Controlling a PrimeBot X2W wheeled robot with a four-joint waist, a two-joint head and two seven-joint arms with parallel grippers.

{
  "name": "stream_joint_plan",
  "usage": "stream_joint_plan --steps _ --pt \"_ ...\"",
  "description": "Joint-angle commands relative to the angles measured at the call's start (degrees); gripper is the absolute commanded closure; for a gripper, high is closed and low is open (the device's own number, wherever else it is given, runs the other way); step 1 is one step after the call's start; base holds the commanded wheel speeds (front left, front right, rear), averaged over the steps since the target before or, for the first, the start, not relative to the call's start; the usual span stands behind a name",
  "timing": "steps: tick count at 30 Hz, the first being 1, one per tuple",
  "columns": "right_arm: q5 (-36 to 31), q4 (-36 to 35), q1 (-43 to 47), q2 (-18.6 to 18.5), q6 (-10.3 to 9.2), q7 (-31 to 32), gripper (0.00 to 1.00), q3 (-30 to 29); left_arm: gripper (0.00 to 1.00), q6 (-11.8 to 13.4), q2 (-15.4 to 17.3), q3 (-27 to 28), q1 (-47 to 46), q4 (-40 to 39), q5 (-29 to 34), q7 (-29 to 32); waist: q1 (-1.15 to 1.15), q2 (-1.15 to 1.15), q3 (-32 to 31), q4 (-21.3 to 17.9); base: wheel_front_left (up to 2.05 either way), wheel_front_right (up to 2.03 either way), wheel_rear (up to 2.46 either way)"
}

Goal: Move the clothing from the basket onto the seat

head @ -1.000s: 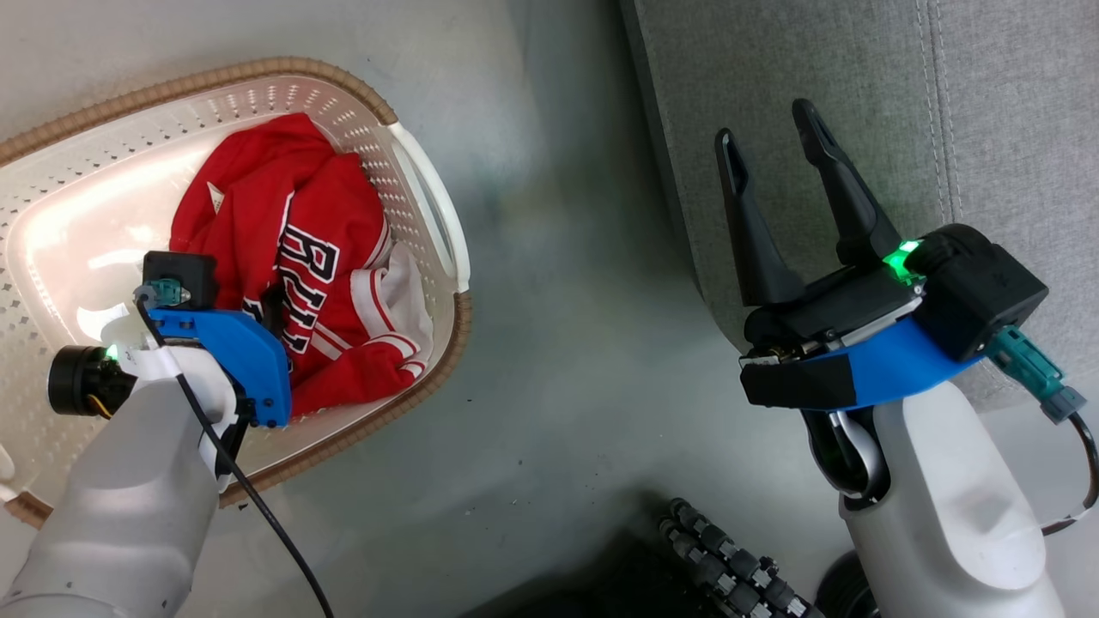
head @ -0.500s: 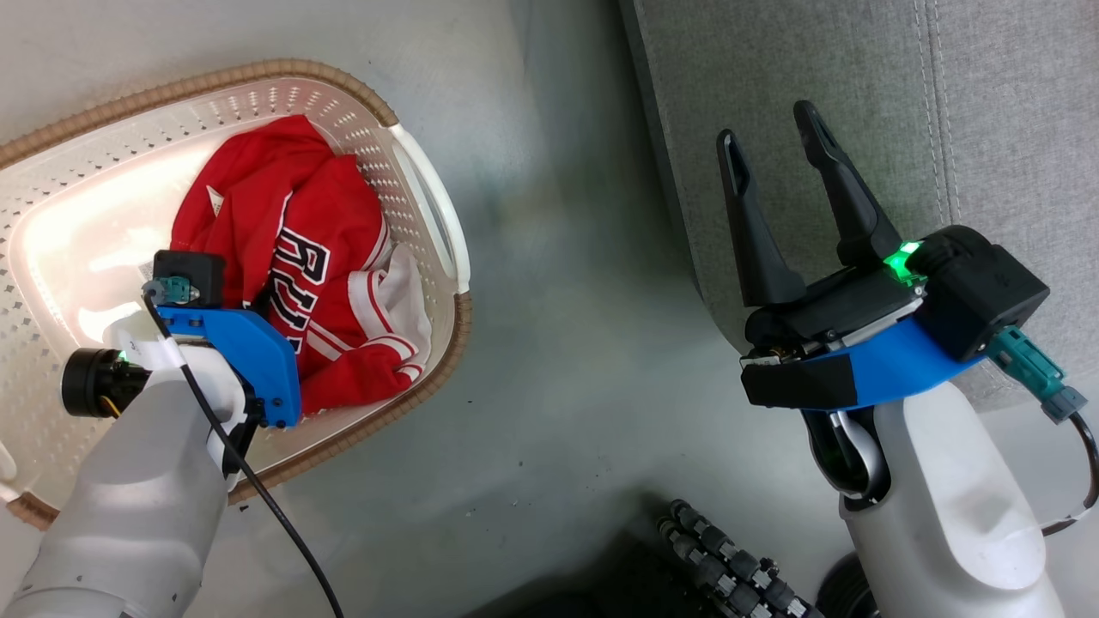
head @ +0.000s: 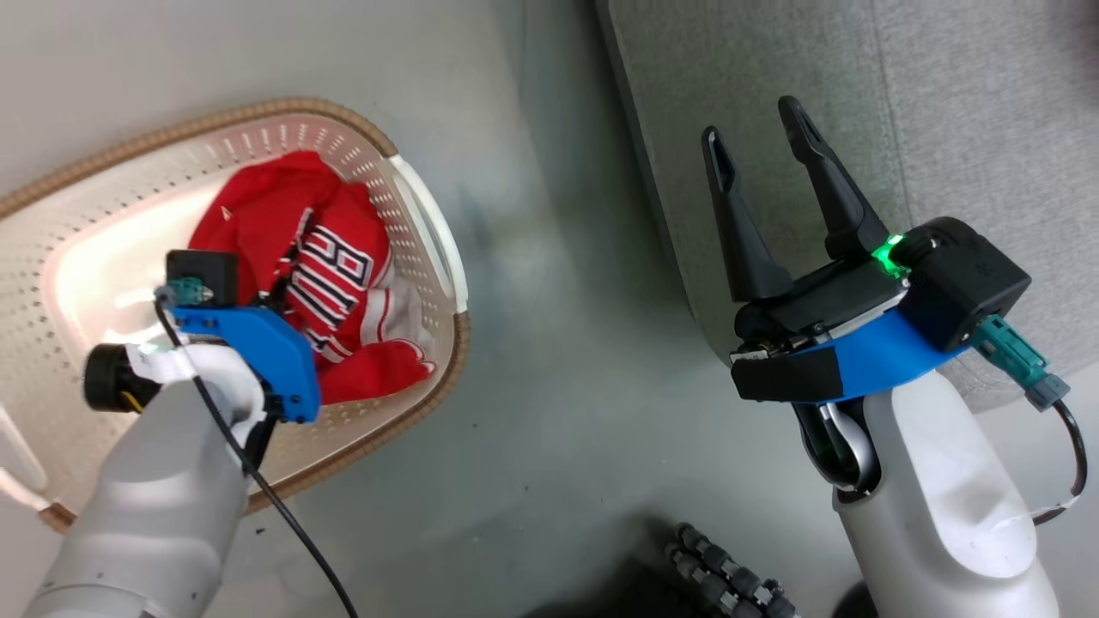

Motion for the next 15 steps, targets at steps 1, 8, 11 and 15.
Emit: stream_joint_plan --steps 1,8,11,15 --pt "-0.43 0.32 -0.16 0.11 0.01 -0.29 0.00 -0.32 1.00 -0.47 -0.55 -0.29 0.39 -0.37 -0.22 -0.91 0.00 0.00 -2.85 1.15 0.00 0.00 0.00" --pt "-3.53 3.42 2.87 0.07 0.01 -0.26 0.00 -2.18 1.00 -1.38 -4.86 -2.68 3.83 -2.62 -0.83 -4.99 0.00 0.00 -14.55 5.38 0.00 0.00 0.00" --pt "-5.04 4.92 4.47 0.06 0.01 -0.25 0.00 -2.72 1.00 -1.45 -6.47 -4.75 5.59 -5.31 -1.39 -6.12 0.00 0.00 -19.88 7.22 0.00 0.00 0.00" --pt "-6.35 6.76 6.77 0.05 0.01 0.18 0.00 -3.40 1.00 -1.36 -7.06 -8.06 7.90 -9.64 -2.88 -7.31 0.00 0.00 -26.94 9.58 0.00 0.00 0.00"
